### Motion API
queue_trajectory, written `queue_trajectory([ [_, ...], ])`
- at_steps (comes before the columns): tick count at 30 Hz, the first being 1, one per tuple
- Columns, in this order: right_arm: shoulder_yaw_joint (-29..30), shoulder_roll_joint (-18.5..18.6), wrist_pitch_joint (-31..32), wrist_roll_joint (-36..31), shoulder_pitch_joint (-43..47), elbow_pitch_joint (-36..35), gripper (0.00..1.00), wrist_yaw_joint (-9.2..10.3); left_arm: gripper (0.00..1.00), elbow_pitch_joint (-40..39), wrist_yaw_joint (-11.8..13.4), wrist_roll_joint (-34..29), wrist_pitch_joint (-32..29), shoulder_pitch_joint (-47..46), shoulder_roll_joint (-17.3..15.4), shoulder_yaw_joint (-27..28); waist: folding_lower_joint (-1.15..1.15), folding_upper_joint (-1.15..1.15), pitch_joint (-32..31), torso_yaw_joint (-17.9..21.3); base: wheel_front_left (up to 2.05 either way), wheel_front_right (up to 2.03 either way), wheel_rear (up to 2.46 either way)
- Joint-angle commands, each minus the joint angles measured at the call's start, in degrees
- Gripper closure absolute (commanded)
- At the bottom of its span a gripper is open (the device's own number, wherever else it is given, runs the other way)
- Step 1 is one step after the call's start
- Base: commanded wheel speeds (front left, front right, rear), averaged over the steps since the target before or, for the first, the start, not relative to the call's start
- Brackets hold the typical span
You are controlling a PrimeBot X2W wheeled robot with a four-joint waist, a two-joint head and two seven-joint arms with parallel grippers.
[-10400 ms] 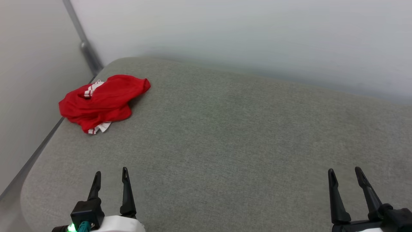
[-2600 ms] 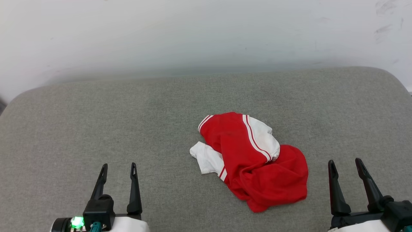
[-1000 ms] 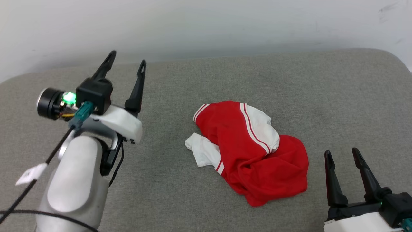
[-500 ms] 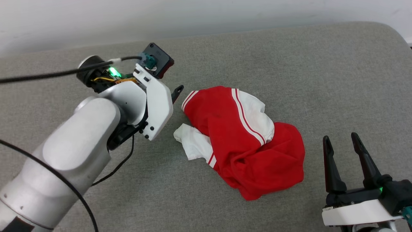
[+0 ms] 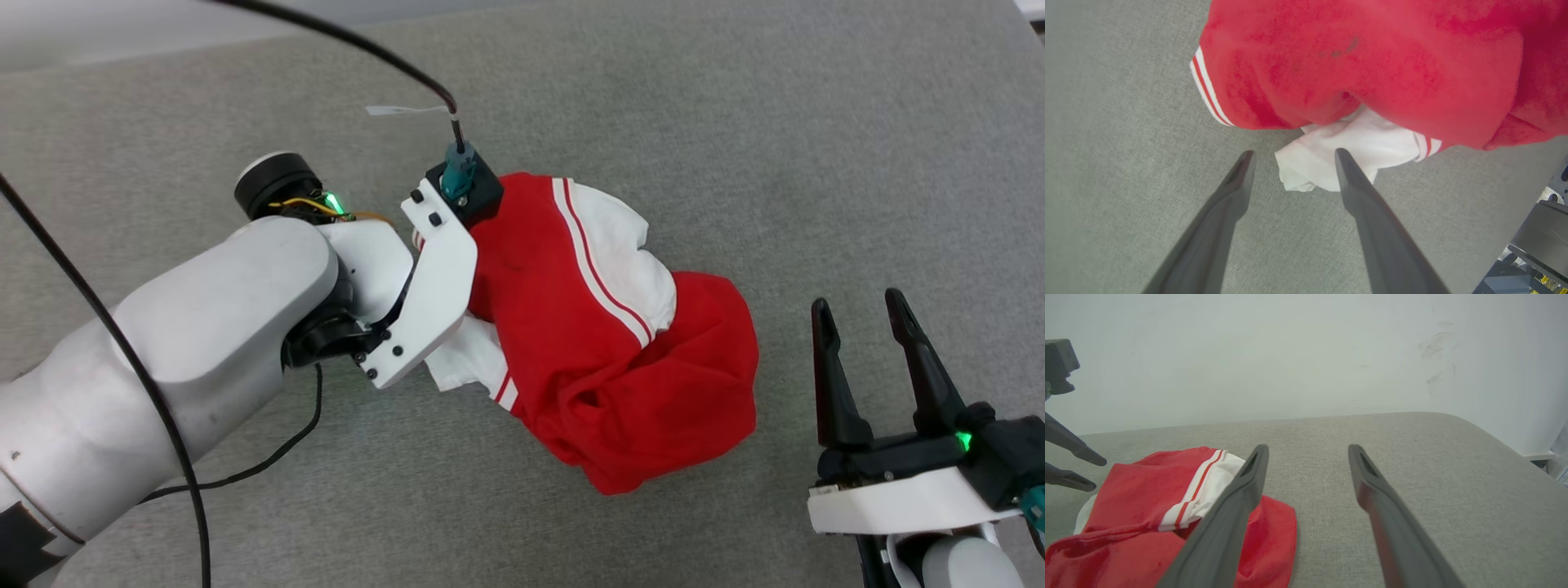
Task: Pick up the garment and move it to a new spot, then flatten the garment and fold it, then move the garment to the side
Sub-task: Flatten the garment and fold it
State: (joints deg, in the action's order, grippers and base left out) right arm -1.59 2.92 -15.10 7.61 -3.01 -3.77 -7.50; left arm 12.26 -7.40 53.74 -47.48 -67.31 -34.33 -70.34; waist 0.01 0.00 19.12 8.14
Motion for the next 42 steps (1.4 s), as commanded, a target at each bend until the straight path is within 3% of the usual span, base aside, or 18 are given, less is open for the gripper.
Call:
queue_trajectory([
  [1, -0.34, -0.07, -0.10, 0.19, -1.15, -0.21, 0.00, 0.02, 0.00, 0.12, 0.02, 0.60, -0.90, -0.95, -0.57, -0.92, -0.01, 0.00, 1.55, 1.24, 0.00, 0.00, 0.00],
  [13, -1.03, -0.06, -0.09, 0.52, -2.83, 0.33, 0.00, 0.02, 0.03, -0.70, 0.01, -1.38, -7.55, 5.06, -0.73, -3.36, -0.01, 0.00, 3.09, 2.99, 0.00, 0.00, 0.00],
  [14, -0.98, -0.07, -0.10, 0.41, -2.84, 0.41, 0.00, 0.02, 0.53, -0.81, 0.00, -1.53, -7.65, 5.42, -0.72, -3.38, -0.01, 0.00, 2.94, 2.86, 0.00, 0.00, 0.00],
  [15, -1.03, -0.07, -0.10, 0.27, -2.90, 0.39, 0.00, 0.02, 0.91, -0.98, 0.00, -1.68, -7.45, 5.52, -0.60, -3.40, -0.01, 0.00, 2.76, 2.71, 0.00, 0.00, 0.00],
  [16, -1.06, -0.07, -0.10, 0.04, -2.91, 0.42, 0.00, 0.02, 1.00, -1.09, 0.00, -1.77, -7.20, 5.73, -0.52, -3.37, -0.01, 0.00, 2.56, 2.51, 0.00, 0.00, 0.00],
  [24, -0.43, -0.06, -0.10, -1.11, -1.34, 0.98, 0.00, 0.02, 1.00, -2.35, 0.01, -3.38, 3.11, 1.42, -1.58, -3.03, -0.01, 0.00, -0.85, -0.04, 0.00, 0.00, 0.00],
  [33, 0.05, -0.06, -0.10, -1.58, 0.98, 1.10, 0.00, 0.02, 1.00, -1.85, 0.01, -2.48, 12.89, 3.88, -10.04, -2.81, -0.01, 0.00, -4.59, -4.02, 0.00, 0.00, 0.00],
  [37, 0.27, -0.07, -0.10, -1.65, 1.75, 1.17, 0.00, 0.02, 1.00, -0.52, 2.09, -1.23, 17.75, 8.42, -14.65, -1.88, -0.01, 0.00, -5.12, -5.46, 0.00, 0.00, 0.00],
  [42, 0.17, -0.06, -0.10, -1.78, 1.66, 1.53, 0.00, 0.02, 1.00, 0.98, 4.95, 1.20, 21.60, 14.57, -17.25, -1.69, -0.01, 0.00, -5.29, -6.13, 0.00, 0.00, 0.00],
])
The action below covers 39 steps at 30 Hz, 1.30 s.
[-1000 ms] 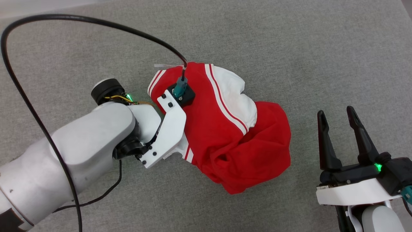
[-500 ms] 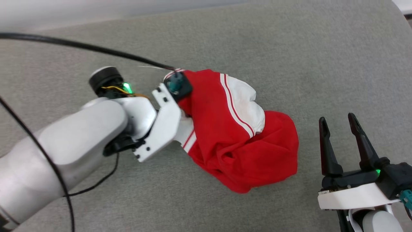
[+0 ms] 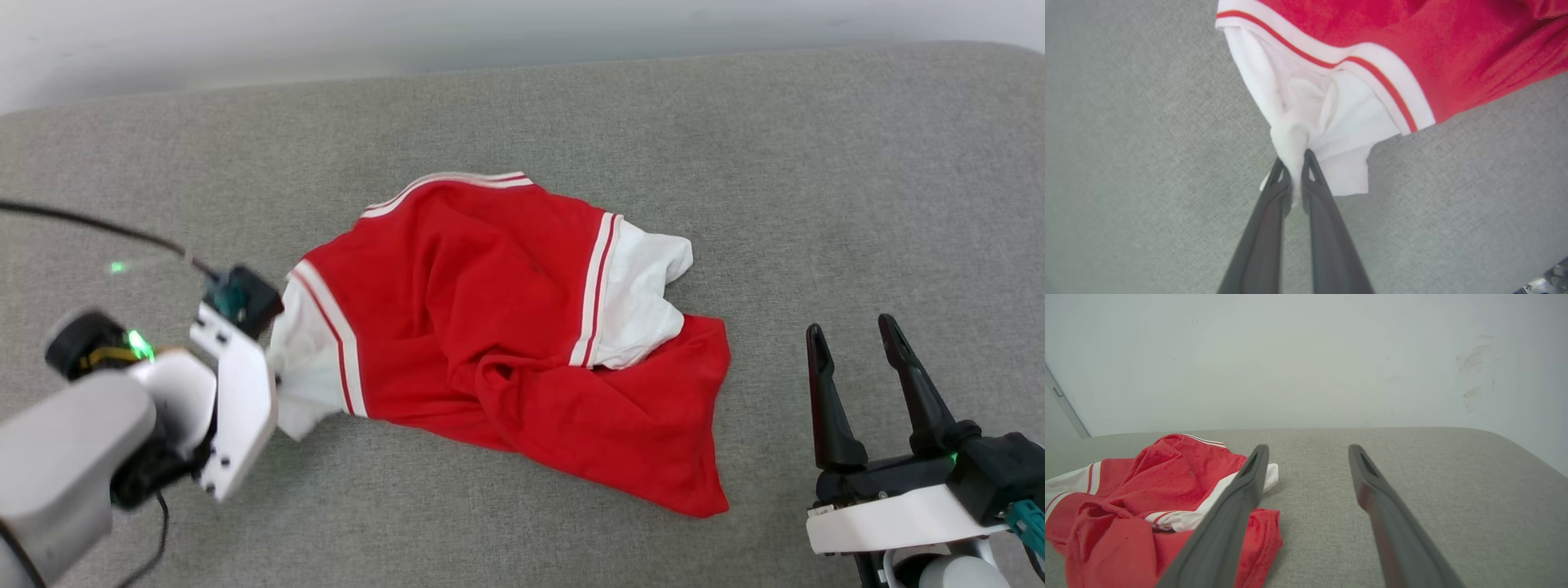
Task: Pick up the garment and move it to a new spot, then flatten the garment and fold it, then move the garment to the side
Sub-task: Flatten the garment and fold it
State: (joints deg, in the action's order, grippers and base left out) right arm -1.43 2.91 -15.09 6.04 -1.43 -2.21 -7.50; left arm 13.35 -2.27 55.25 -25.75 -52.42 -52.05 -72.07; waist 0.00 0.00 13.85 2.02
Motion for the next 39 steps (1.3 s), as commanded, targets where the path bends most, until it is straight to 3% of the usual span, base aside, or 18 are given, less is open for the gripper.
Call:
queue_trajectory([
  [1, 0.10, -0.05, -0.11, -0.25, 0.04, 0.05, 0.00, 0.02, 1.00, 0.13, 0.43, 0.67, 0.69, 1.43, 0.11, 0.02, 0.00, 0.00, -0.05, -0.12, 0.00, 0.00, 0.00],
  [9, -0.16, -0.05, -0.10, -0.51, -0.06, 1.49, 0.00, 0.02, 1.00, 0.79, 3.83, 5.03, 5.17, 11.13, 0.45, 0.07, 0.00, 0.00, -1.50, -0.56, 0.00, 0.00, 0.00],
  [10, -0.21, -0.05, -0.11, -0.59, -0.16, 1.59, 0.00, 0.02, 0.12, 0.87, 4.41, 4.75, 6.40, 11.37, 0.62, 0.36, 0.00, 0.00, -1.84, -0.62, 0.00, 0.00, 0.00],
  [11, -0.20, -0.05, -0.11, -0.59, -0.34, 1.61, 0.00, 0.02, 0.00, 1.00, 5.05, 4.71, 7.59, 11.62, 0.79, 0.79, 0.00, 0.00, -2.20, -0.65, 0.00, 0.00, 0.00],
  [16, 0.96, -0.05, -0.11, -1.08, -2.14, 1.05, 0.00, 0.02, 0.00, -0.39, 8.27, 2.37, 16.13, 11.78, 1.26, 3.28, 0.00, 0.00, -3.71, -1.30, 0.00, 0.00, 0.00],
  [19, 2.12, -0.05, -0.10, -2.49, -4.41, 0.18, 0.00, 0.02, 0.00, -2.23, 11.65, 1.13, 22.34, 11.93, 1.27, 5.81, 0.00, 0.00, -4.26, -1.96, 0.00, 0.00, 0.00],
  [27, 2.23, 0.36, -0.11, -8.82, -15.52, -0.58, 0.00, 0.02, 0.00, -7.63, 24.24, -1.80, 37.11, 15.68, 2.21, 11.42, 0.00, 0.00, -4.21, -2.89, 0.00, 0.00, 0.00],
  [31, -0.40, 3.94, -0.11, -9.36, -22.27, 1.86, 0.00, 0.02, 0.00, -10.79, 30.75, -2.07, 40.66, 20.39, 3.89, 16.76, 0.00, 0.00, -4.00, -3.11, 0.00, 0.00, 0.00],
  [34, -3.27, 6.93, -0.10, -7.80, -26.77, 6.34, 0.00, 0.02, 0.00, -14.11, 35.13, -6.58, 41.00, 24.49, 5.78, 22.47, 0.00, 0.00, -3.85, -3.54, 0.00, 0.00, 0.00],
  [39, -11.91, 13.52, 5.49, -2.52, -34.46, 16.00, 0.00, 0.02, 0.00, -18.68, 38.99, -15.33, 40.94, 34.14, 11.68, 33.67, 0.00, 0.00, -3.59, -4.71, 0.00, 0.00, 0.00],
])
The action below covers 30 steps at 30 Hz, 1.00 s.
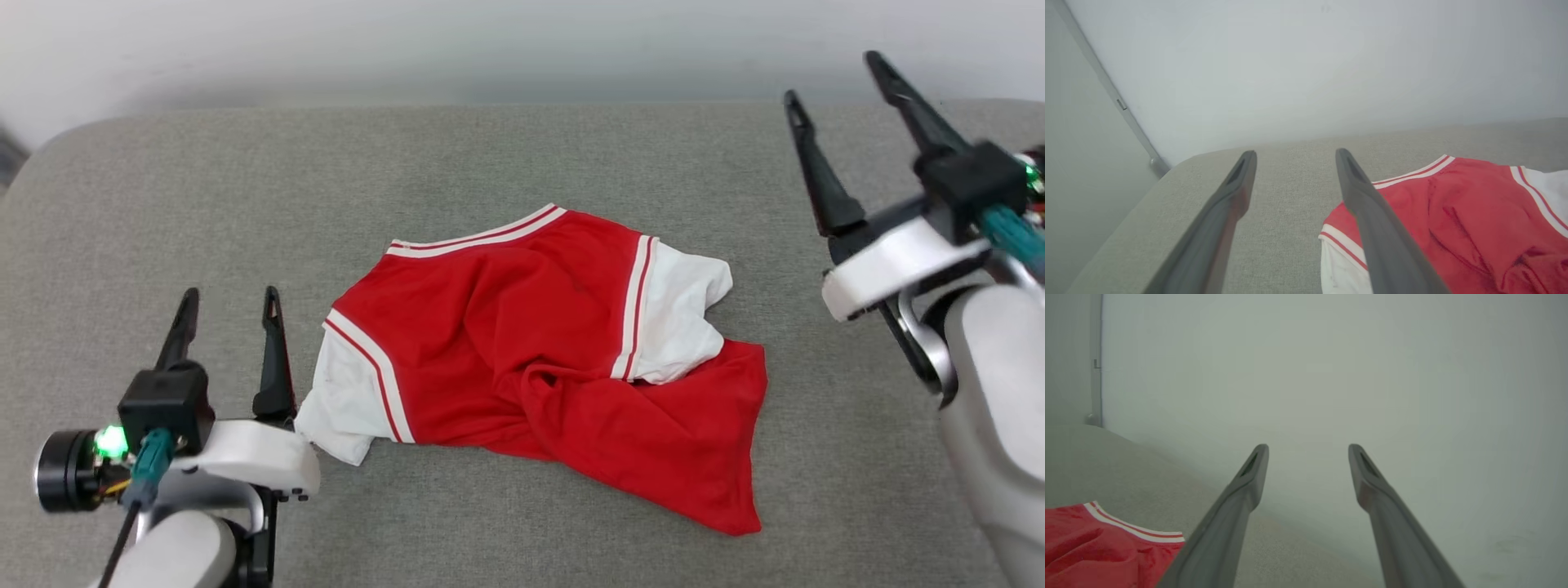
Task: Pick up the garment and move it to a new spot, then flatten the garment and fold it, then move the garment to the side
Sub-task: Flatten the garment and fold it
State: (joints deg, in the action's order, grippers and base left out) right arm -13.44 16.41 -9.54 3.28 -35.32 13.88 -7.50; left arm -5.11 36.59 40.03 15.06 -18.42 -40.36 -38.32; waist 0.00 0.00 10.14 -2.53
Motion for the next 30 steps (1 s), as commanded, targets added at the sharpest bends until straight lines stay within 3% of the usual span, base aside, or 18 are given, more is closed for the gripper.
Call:
queue_trajectory([
  [1, -2.26, 1.75, 2.58, 1.68, -1.95, 1.36, 0.00, 0.03, 0.00, -0.89, 0.42, -2.04, 0.14, 1.89, 1.30, 1.99, 0.00, 0.00, 0.29, -0.45, 0.00, 0.00, 0.00],
  [7, -17.88, 10.75, 20.24, 17.32, -10.76, 5.29, 0.00, 0.03, 0.00, -3.69, -1.54, -11.15, 0.14, 10.03, 9.17, 11.19, 0.00, 0.00, 2.32, -2.14, 0.00, 0.00, 0.00],
  [13, -33.09, 18.02, 39.52, 34.34, -18.53, 4.39, 0.00, 0.03, 0.00, -4.19, -6.66, -18.54, 0.15, 13.16, 17.20, 16.08, 0.00, 0.00, 5.44, -4.35, 0.00, 0.00, 0.00],
  [18, -40.50, 21.54, 53.05, 43.21, -24.80, 5.35, 0.00, 0.03, 0.00, -3.09, -11.37, -22.60, 0.15, 13.17, 22.96, 18.89, 0.00, 0.00, 8.46, -6.43, 0.00, 0.00, 0.00],
  [24, -44.52, 21.78, 61.21, 47.41, -29.99, 8.09, 0.00, 0.02, 0.00, -2.60, -16.20, -26.87, 0.15, 11.62, 28.35, 22.05, 0.00, 0.00, 12.45, -8.60, 0.00, 0.00, 0.00],
  [30, -47.93, 20.65, 61.64, 47.67, -31.12, 11.71, 0.00, 0.02, 0.00, -1.65, -20.55, -29.98, 0.15, 9.89, 32.55, 24.19, 0.00, 0.00, 15.52, -10.10, 0.00, 0.00, 0.00],
])
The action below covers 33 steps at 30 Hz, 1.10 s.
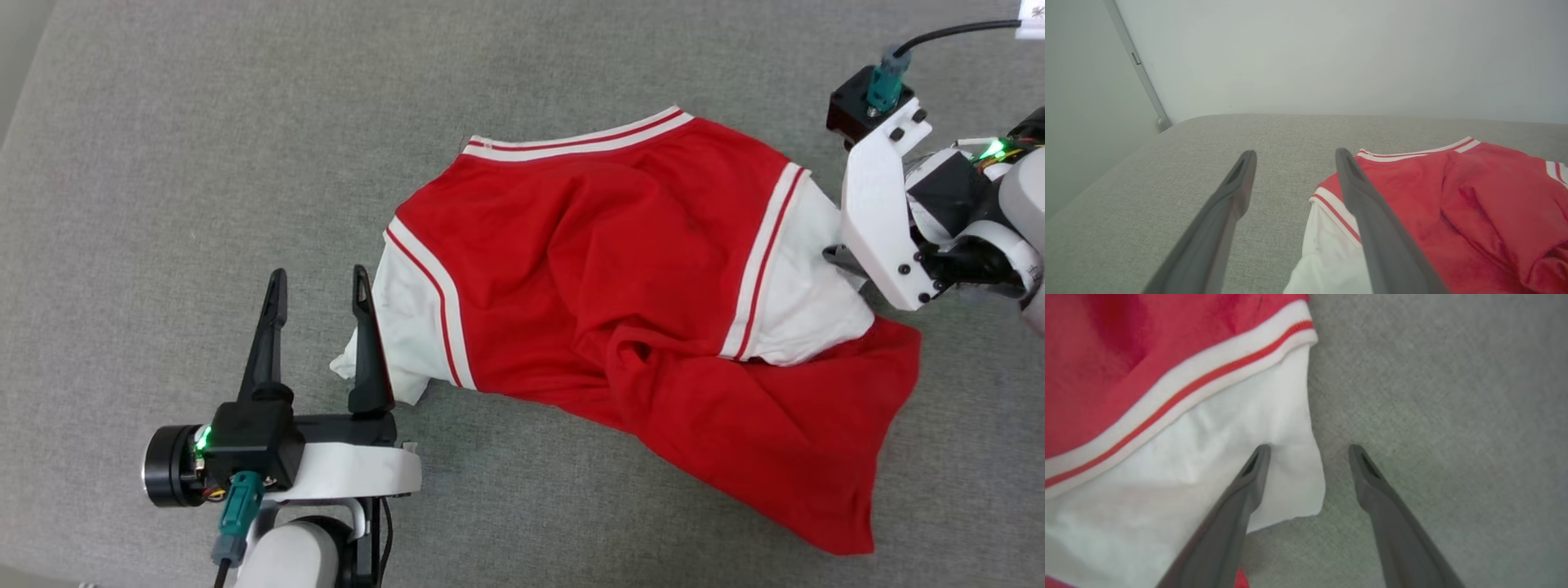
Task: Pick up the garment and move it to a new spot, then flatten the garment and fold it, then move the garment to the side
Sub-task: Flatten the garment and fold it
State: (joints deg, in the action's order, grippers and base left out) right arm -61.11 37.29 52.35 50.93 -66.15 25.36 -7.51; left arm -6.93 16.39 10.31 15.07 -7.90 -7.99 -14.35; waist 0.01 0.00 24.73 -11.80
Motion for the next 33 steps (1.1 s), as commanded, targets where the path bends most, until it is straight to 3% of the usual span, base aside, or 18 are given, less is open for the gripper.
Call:
queue_trajectory([
  [1, -1.12, -0.35, -0.35, 0.33, 0.21, 0.62, 0.00, 0.04, 0.00, 0.25, -0.84, -0.67, 0.14, -0.85, 0.76, 0.64, -0.01, 0.00, 1.19, -0.98, 0.00, 0.00, 0.00],
  [5, -3.79, -0.39, -1.35, 2.10, 2.71, 1.82, 0.00, 0.03, 0.00, 0.74, -2.73, -2.11, 0.14, -0.73, 2.35, 2.16, -0.01, 0.00, 1.58, -0.82, 0.00, 0.00, 0.00],
  [6, -4.46, -0.16, -1.63, 2.35, 3.02, 1.76, 0.33, 0.03, 0.00, 0.85, -3.12, -2.38, 0.14, -0.58, 2.56, 2.60, -0.01, 0.00, 1.47, -0.63, 0.00, 0.00, 0.00],
  [7, -4.46, -0.16, -1.63, 2.35, 3.02, 1.76, 0.33, 0.03, 0.00, 0.85, -3.12, -2.38, 0.14, -0.58, 2.56, 2.60, -0.01, 0.00, 1.47, -0.63, 0.00, 0.00, 0.00],
  [8, -5.21, 0.13, -2.08, 2.41, 3.06, 1.36, 0.84, 0.02, 0.00, 1.04, -3.43, -2.69, 0.14, -0.39, 2.71, 3.04, -0.01, 0.00, 1.30, -0.45, 0.00, 0.00, 0.00],
  [9, -5.67, 0.40, -3.00, 2.55, 2.87, 0.80, 1.00, 0.01, 0.00, 1.18, -3.77, -2.89, 0.14, -0.19, 2.86, 3.42, -0.01, 0.00, 0.99, -0.17, 0.00, 0.00, 0.00],
  [16, -5.35, 3.89, -12.16, 4.63, -2.07, -6.38, 1.00, 0.03, 0.00, 2.02, -5.49, -4.63, 0.15, 1.14, 3.88, 5.85, -0.01, 0.00, -2.66, 2.57, 0.00, 0.00, 0.00],
  [25, -3.45, 16.65, -18.01, 10.14, 1.51, -18.18, 1.00, 0.04, 0.00, 1.60, -6.43, -5.68, 0.15, 4.25, 4.30, 8.24, -0.01, 0.00, -6.25, 6.05, 0.00, 0.00, 0.00],
  [30, -1.48, 23.09, -18.47, 12.54, 6.93, -18.80, 1.00, 0.03, 0.00, 1.21, -7.24, -6.25, 0.15, 5.32, 4.42, 8.92, -0.01, 0.00, -6.60, 7.15, 0.00, 0.00, 0.00],
  [33, 0.15, 24.91, -18.90, 14.19, 10.11, -16.10, 1.00, 0.04, 0.00, 1.18, -7.57, -6.63, 0.15, 5.27, 4.52, 9.09, -0.01, 0.00, -6.32, 7.49, 0.00, 0.00, 0.00],
])
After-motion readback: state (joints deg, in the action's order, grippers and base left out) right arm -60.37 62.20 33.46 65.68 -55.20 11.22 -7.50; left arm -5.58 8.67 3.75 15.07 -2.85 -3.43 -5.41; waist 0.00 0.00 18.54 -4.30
